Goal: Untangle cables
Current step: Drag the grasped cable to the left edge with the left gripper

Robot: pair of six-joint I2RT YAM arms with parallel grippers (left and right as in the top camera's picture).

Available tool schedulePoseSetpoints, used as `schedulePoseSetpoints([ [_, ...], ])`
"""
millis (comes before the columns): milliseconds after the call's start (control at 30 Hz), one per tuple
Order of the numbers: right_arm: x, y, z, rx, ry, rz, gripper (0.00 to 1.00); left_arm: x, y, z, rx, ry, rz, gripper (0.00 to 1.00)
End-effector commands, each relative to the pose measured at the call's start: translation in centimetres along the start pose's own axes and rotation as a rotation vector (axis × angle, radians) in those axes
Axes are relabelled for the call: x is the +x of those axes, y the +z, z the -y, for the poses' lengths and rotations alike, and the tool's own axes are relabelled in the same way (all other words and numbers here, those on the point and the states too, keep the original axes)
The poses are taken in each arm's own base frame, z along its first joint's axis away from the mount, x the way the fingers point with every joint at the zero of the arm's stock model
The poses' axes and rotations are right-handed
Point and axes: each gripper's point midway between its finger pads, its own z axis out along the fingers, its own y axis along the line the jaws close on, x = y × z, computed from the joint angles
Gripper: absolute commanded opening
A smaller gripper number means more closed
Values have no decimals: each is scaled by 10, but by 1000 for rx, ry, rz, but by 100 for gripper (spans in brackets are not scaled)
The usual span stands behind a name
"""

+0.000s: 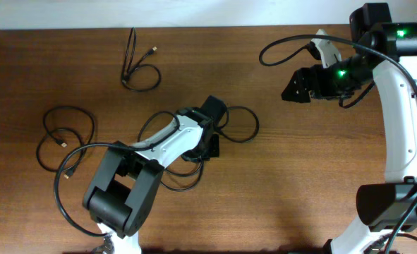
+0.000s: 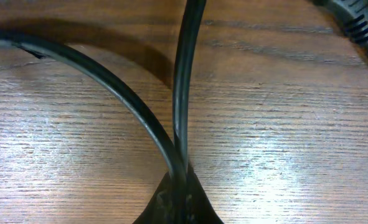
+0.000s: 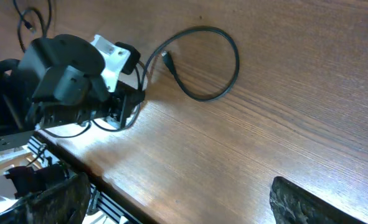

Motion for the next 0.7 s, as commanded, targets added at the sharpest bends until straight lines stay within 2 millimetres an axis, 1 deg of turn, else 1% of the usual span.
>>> schedulePoseSetpoints([
  [0, 3, 0, 3, 28, -14, -12, 91, 14, -2, -21, -72, 21, -2, 0],
  [100, 6, 0, 3, 25, -8, -23, 91, -3, -39, -21, -40, 8, 120, 0],
  [133, 7, 0, 2, 24, -5, -27, 91, -6, -48, -21, -25, -1, 145, 0],
  [167, 8, 0, 3, 26, -3, -31, 91, -11, -61, -24, -8, -16, 177, 0],
  [200, 9, 0, 5, 39, -2, -35, 91, -18, -81, -29, 20, -42, 230, 0],
  [267, 9, 0, 5, 42, -2, -37, 91, -25, -100, -37, 41, -71, 285, 0],
  [367, 10, 0, 5, 41, -2, -38, 91, -35, -133, -56, 65, -130, 380, 0],
  [433, 10, 0, 5, 41, -2, -38, 91, -39, -150, -68, 80, -160, 430, 0],
  [500, 10, 0, 5, 41, -2, -38, 91, -43, -174, -87, 95, -204, 500, 0],
  [600, 10, 0, 5, 41, -2, -38, 91, -47, -204, -110, 113, -271, 587, 0],
  [667, 10, 0, 5, 41, -2, -38, 91, -48, -219, -120, 120, -301, 632, 0],
])
